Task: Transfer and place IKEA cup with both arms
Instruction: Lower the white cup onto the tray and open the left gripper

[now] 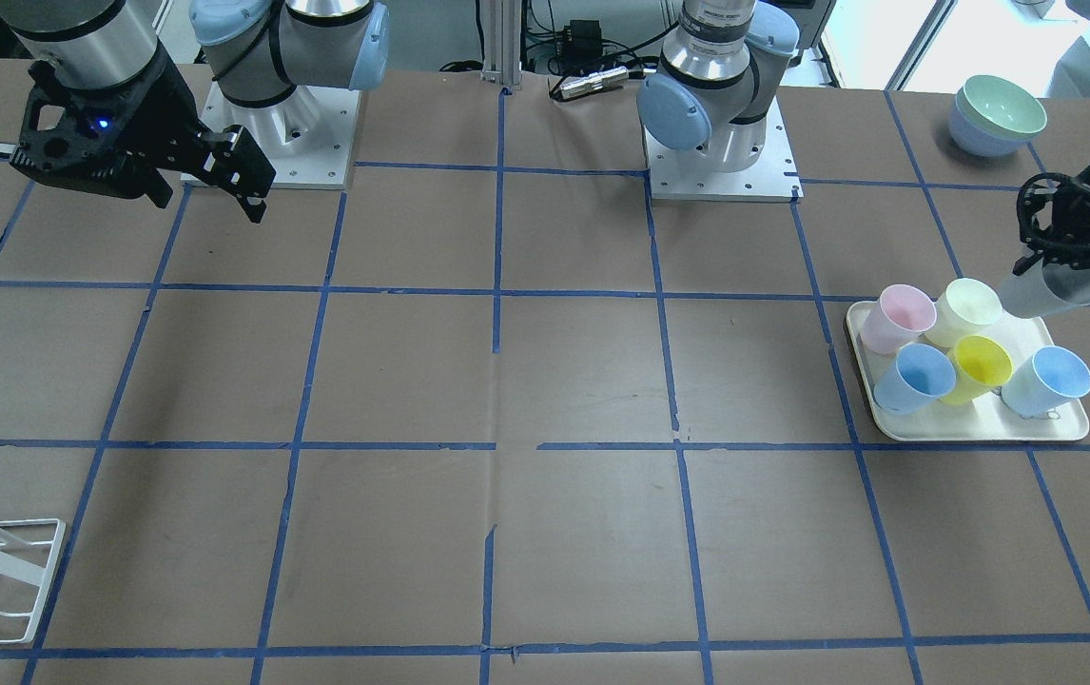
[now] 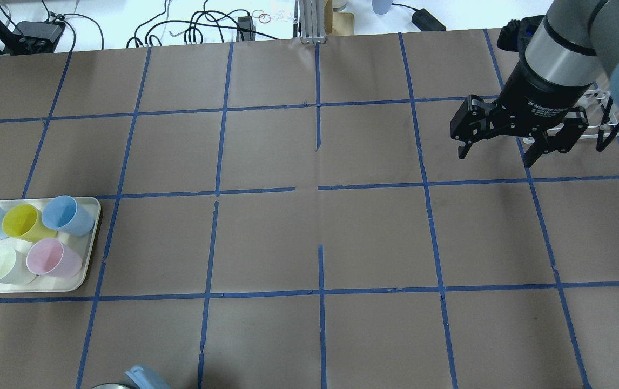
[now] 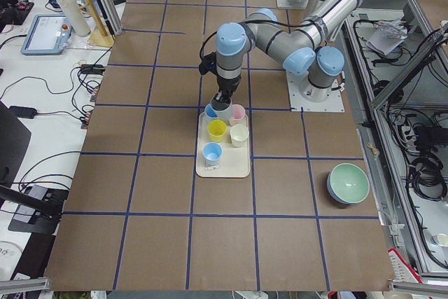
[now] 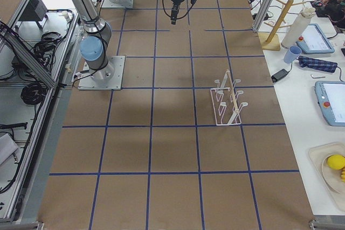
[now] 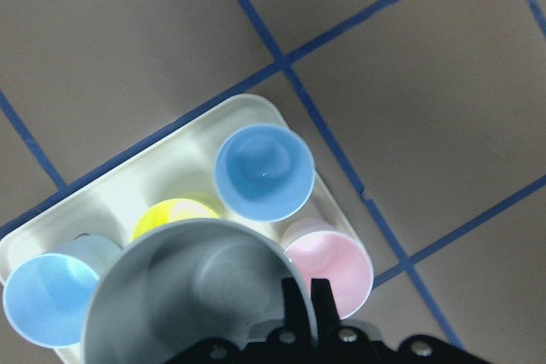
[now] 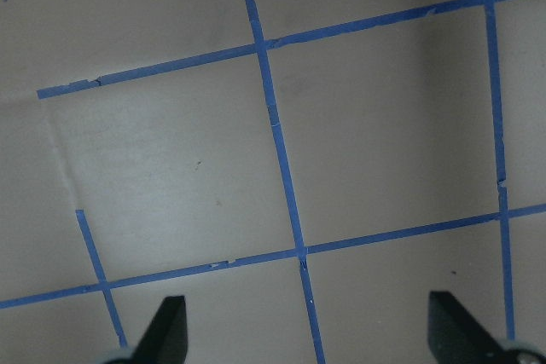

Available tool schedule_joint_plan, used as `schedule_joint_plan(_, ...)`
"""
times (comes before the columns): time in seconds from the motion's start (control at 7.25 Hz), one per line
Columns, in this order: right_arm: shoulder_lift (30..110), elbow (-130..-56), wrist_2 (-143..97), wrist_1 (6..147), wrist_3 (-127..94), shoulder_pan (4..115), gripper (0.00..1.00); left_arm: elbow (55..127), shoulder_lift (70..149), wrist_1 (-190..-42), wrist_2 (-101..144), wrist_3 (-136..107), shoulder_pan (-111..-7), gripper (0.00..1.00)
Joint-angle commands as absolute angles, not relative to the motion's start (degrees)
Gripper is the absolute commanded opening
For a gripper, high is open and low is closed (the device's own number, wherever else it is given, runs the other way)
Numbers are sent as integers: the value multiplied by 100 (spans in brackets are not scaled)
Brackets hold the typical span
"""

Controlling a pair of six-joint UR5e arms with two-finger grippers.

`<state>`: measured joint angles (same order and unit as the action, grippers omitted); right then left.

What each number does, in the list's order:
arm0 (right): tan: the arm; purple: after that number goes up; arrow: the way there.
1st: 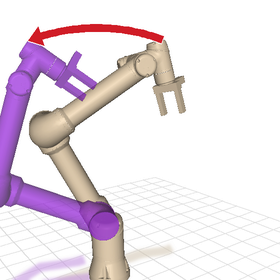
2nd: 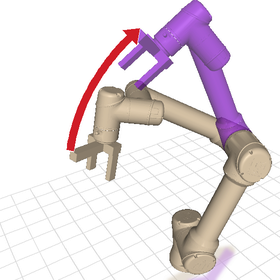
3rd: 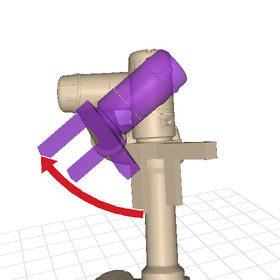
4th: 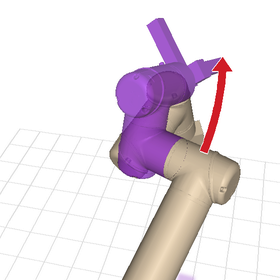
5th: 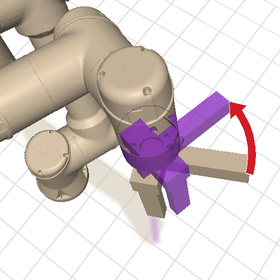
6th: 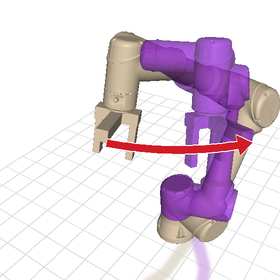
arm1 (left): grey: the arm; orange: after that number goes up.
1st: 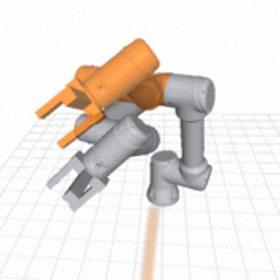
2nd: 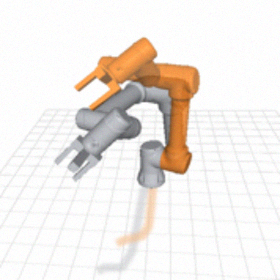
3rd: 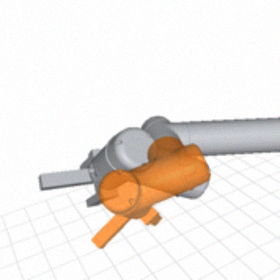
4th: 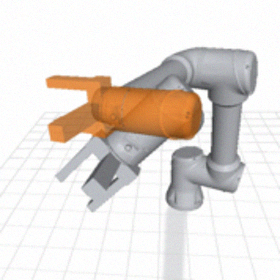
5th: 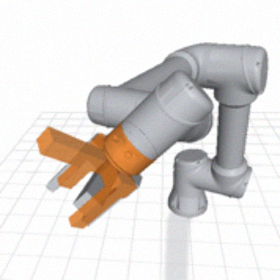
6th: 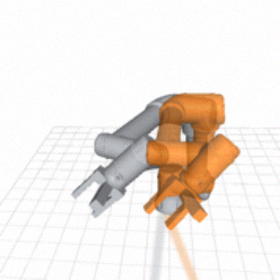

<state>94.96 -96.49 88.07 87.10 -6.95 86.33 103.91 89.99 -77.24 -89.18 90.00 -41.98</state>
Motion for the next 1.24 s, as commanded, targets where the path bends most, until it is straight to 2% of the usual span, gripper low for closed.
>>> schedule_joint_plan(0.0,9457,-9624,8833,8789,-712,8762,100,10589,9262,-7121,-9114,10524,-3641,0)
schedule_joint_plan(0.41,9448,-9633,8815,8842,-809,8956,100,11354,9535,-6101,-8799,11082,-2954,0)
schedule_joint_plan(1.1,9466,-9659,8833,8842,-773,8921,100,11443,10185,-5705,-8640,11083,-2936,0)
